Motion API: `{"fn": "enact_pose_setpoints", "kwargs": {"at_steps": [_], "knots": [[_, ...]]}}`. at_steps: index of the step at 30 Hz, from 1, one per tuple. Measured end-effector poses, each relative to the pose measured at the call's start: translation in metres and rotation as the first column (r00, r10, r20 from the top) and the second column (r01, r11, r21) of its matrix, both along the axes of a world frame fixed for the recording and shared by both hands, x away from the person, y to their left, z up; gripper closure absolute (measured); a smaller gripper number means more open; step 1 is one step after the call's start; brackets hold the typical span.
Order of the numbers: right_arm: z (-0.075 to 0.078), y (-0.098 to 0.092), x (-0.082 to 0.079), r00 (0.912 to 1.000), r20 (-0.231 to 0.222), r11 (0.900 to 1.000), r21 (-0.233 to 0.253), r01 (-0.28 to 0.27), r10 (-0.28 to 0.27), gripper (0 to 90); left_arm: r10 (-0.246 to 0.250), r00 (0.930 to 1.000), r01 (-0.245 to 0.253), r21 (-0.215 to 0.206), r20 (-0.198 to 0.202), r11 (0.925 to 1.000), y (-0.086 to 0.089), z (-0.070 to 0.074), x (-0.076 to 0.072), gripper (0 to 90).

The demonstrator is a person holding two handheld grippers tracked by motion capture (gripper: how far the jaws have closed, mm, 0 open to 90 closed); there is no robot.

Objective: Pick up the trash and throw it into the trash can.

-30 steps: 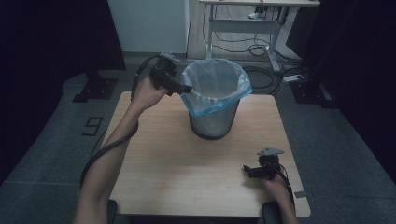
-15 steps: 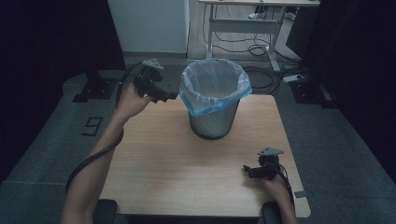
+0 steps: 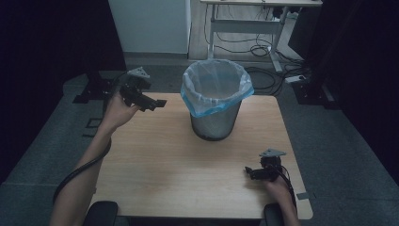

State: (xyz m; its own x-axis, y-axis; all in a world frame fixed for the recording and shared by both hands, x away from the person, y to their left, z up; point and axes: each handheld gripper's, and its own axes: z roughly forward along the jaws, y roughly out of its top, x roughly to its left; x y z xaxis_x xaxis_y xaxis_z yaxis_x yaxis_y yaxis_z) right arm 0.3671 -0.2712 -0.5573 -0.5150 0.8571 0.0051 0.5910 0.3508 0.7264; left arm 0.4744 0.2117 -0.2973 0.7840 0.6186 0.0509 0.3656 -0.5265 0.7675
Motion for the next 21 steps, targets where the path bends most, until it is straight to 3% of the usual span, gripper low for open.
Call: {"fn": "enact_pose_setpoints", "kwargs": {"at_steps": [8,21], "knots": [[0.000,0.000,0.000,1.0000,0.000,1.000,-0.002,0.002,-0.002,2.5,0.021,0.9998,-0.021,0.005,-0.002,0.9998,0.018,-0.012,-0.009,0.0],[0.000,0.000,0.000,1.0000,0.000,1.000,-0.002,0.005,-0.005,2.4,0.038,0.9992,-0.038,-0.016,-0.010,0.9992,0.038,-0.046,-0.021,0.0]]}}
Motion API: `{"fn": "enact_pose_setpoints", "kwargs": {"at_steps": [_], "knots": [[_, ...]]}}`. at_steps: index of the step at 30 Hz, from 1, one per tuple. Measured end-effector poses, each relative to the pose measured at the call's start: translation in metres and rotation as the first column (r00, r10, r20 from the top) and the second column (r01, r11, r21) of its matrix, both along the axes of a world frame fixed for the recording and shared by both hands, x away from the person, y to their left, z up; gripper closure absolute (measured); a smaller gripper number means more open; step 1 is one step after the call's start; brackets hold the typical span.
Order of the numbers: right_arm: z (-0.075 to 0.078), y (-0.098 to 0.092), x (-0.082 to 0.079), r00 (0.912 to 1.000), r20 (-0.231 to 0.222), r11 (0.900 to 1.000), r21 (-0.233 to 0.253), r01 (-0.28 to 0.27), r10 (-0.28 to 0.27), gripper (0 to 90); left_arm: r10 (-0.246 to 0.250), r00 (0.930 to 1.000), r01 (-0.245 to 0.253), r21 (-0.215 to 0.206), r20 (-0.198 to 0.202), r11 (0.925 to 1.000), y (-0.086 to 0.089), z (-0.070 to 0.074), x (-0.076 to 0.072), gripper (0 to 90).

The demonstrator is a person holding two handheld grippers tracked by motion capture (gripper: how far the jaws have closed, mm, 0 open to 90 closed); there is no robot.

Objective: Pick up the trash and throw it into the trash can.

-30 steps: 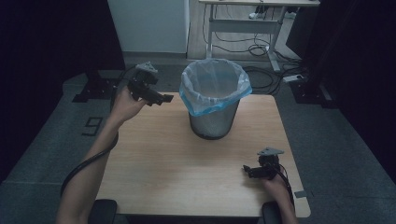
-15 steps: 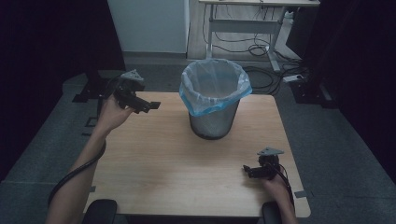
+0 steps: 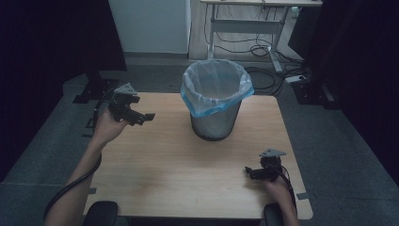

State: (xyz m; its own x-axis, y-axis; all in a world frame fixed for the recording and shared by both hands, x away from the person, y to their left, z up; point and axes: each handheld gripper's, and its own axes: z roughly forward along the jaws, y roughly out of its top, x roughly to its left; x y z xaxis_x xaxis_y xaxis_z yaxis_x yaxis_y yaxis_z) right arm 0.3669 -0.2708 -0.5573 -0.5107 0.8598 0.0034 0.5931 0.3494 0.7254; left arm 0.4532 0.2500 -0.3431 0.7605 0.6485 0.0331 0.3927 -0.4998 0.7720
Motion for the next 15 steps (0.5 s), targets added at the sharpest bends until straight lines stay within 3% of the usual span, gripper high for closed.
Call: {"fn": "enact_pose_setpoints", "kwargs": {"at_steps": [15], "knots": [[0.000,0.000,0.000,1.0000,-0.001,1.000,-0.001,0.003,-0.003,2.3,0.018,0.9998,-0.018,-0.012,-0.008,0.9998,0.012,-0.040,-0.011,0.0]]}}
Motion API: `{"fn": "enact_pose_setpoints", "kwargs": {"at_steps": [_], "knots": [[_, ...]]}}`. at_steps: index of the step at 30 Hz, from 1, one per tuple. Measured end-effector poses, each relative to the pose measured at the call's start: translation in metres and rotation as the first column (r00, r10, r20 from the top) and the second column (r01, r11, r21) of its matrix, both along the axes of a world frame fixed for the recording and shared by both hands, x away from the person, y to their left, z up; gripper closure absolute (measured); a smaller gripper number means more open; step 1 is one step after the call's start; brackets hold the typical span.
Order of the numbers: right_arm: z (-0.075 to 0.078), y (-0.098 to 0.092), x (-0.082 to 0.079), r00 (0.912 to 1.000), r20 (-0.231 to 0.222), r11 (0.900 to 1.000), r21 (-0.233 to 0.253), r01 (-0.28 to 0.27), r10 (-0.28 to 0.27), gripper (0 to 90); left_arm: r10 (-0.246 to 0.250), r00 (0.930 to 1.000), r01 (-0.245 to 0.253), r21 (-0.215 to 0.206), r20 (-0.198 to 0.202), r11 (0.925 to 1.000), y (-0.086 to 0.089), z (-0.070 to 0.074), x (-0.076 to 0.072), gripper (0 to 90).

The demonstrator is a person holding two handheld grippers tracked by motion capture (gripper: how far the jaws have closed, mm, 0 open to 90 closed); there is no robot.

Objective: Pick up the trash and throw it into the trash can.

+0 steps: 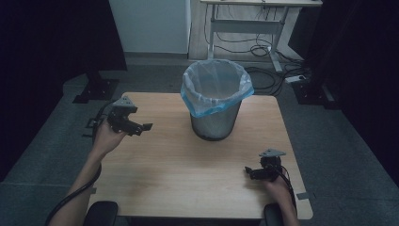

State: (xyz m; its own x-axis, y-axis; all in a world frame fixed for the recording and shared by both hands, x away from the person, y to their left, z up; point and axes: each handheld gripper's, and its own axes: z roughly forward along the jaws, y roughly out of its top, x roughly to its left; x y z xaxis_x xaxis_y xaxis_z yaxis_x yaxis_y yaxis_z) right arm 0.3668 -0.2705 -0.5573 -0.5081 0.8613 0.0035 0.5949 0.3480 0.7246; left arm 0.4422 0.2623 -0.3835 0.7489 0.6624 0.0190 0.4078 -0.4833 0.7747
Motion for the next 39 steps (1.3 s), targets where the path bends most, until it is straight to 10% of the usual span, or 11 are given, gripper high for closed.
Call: {"fn": "enact_pose_setpoints", "kwargs": {"at_steps": [39], "knots": [[0.000,0.001,0.000,1.0000,0.001,1.000,0.001,0.006,-0.006,2.2,0.045,0.9912,-0.039,0.055,-0.124,0.9977,0.002,-0.142,-0.022,0.0]]}}
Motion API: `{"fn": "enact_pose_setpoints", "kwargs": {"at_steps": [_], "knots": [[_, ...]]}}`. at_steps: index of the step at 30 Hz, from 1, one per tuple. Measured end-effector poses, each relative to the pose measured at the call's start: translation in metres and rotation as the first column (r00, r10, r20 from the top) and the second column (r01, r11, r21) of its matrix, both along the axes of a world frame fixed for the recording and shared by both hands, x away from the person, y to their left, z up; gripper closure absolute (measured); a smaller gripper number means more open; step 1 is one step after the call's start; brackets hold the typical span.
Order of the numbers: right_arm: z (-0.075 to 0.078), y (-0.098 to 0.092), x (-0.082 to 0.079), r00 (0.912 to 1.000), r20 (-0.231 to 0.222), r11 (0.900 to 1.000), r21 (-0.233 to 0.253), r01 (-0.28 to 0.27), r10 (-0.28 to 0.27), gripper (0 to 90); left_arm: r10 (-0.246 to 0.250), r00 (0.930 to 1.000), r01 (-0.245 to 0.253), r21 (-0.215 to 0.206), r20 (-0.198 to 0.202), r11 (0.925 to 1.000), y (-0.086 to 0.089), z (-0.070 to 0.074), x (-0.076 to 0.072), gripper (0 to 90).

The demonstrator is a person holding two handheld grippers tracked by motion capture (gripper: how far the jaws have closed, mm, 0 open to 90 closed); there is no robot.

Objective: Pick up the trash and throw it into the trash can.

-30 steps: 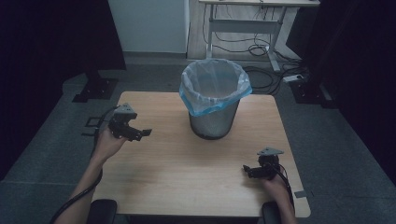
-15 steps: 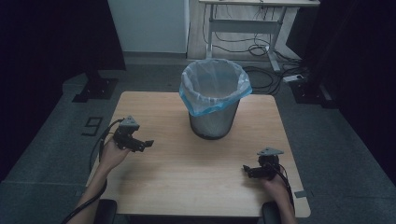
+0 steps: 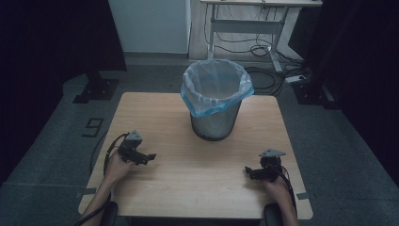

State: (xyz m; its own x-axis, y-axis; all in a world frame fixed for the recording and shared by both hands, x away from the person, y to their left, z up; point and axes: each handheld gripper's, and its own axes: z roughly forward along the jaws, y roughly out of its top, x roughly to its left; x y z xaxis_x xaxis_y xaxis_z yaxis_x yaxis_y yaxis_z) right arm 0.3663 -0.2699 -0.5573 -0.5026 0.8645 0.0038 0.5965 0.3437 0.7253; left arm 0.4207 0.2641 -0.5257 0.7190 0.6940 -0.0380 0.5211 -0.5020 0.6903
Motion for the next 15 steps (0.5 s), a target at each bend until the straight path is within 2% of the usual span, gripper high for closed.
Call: {"fn": "enact_pose_setpoints", "kwargs": {"at_steps": [3,6,7,15], "knots": [[0.000,0.000,0.000,1.0000,0.000,1.000,0.000,0.001,-0.001,2.2,0.001,0.9999,-0.001,0.034,-0.012,0.9994,-0.002,-0.009,-0.002,0.0],[0.000,0.000,0.000,1.0000,0.000,1.000,0.000,0.001,-0.001,2.2,0.004,0.9998,-0.002,0.086,-0.021,0.9963,-0.005,-0.019,-0.005,0.0],[0.000,0.000,0.000,1.0000,0.000,1.000,0.000,0.001,-0.001,2.2,0.004,0.9997,-0.002,0.073,-0.026,0.9974,-0.005,-0.020,-0.006,0.0],[0.000,0.000,0.000,1.0000,0.000,1.000,0.000,0.000,0.000,2.2,0.013,0.9999,-0.013,0.056,-0.007,0.9983,-0.005,-0.022,-0.008,0.0]]}}
